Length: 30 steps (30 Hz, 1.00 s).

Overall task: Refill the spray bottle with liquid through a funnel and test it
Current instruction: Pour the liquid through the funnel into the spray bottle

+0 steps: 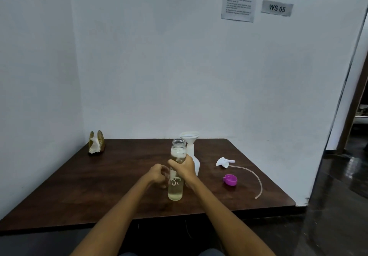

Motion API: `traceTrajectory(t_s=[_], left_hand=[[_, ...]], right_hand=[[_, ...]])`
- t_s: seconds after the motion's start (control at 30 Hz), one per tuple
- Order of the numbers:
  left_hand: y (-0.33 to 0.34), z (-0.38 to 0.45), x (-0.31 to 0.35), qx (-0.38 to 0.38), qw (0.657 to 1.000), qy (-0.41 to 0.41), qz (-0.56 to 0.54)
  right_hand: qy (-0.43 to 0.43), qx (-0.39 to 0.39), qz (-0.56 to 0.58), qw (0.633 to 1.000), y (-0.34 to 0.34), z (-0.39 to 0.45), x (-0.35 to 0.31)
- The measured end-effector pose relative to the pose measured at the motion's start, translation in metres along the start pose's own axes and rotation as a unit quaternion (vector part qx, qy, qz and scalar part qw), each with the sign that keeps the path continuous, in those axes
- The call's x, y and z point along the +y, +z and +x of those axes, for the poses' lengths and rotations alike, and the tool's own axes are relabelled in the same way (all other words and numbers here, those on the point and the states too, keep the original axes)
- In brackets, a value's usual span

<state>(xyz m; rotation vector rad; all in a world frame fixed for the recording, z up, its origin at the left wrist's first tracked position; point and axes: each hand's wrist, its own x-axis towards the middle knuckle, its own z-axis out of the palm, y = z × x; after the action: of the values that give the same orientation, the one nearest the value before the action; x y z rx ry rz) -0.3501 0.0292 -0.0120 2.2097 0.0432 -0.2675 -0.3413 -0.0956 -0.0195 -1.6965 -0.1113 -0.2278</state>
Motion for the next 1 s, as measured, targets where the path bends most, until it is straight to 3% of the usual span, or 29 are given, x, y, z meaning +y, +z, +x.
traceTrajectory(t_s=[0.13, 0.27, 0.43, 0.67, 0.83, 1.0], left_hand=[[-0.001, 0.006, 0.016, -0.012, 1.000, 0.001, 0.026], [-0.012, 0.020, 0.041, 0.034, 0.998, 0.023, -0.043], [-0.027, 0.041, 0.074, 0.040, 0.988, 0.023, -0.150], [-0.032, 0.070, 0.094, 0.049, 0.970, 0.011, -0.236], [-0.029, 0.078, 0.092, 0.005, 0.948, -0.023, -0.317], [-0.026, 0.083, 0.094, 0.019, 0.935, -0.020, -0.355]], right_hand=[[0.017, 0.063, -0.008, 0.998, -0.030, 0.011, -0.011], [-0.006, 0.091, -0.037, 0.995, -0.070, 0.032, -0.036], [-0.031, 0.103, -0.126, 0.986, -0.109, 0.068, -0.055], [-0.055, 0.067, -0.302, 0.949, -0.123, 0.112, -0.066], [-0.058, 0.043, -0.379, 0.923, -0.123, 0.132, -0.056], [-0.083, 0.023, -0.427, 0.900, -0.122, 0.139, -0.049]])
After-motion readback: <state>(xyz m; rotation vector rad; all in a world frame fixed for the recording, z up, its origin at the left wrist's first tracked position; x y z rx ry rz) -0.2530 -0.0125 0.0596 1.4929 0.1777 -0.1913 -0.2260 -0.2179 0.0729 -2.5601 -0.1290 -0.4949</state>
